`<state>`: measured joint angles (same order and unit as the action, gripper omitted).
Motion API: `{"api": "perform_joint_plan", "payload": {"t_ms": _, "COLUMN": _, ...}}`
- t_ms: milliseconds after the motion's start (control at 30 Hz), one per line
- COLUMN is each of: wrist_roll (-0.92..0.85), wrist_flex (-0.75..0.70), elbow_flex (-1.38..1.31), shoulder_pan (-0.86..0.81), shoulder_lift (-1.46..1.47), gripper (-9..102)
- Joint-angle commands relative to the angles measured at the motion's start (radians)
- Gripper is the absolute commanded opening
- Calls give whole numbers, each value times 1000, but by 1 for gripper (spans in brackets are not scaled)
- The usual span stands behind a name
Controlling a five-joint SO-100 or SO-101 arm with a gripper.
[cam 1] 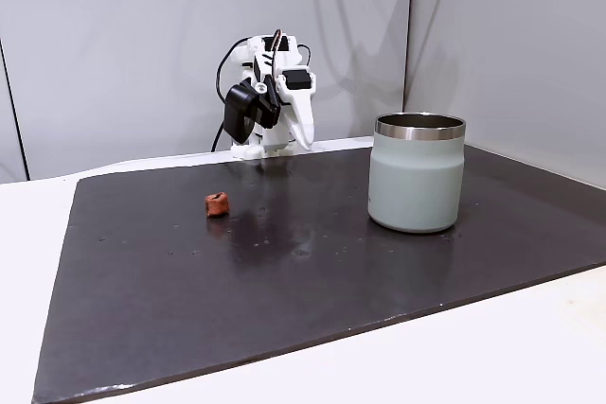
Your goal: Grasp a cube and put it in the cup.
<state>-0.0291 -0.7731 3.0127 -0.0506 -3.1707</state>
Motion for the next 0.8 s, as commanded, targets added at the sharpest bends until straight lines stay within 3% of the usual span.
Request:
{"api": "perform_joint_plan", "payload": {"t_ms": 0, "wrist_roll": 83, "wrist_flex": 31, "elbow_flex": -8, "shoulder_pan": -37, "shoulder_lift": -8, "gripper": 0}}
{"api": "perform_joint_plan", "payload": {"t_ms": 767, "wrist_roll": 60, "wrist_flex": 29, "elbow_flex": -9, "shoulder_pan": -44, "shoulder_lift": -8, "gripper": 0}}
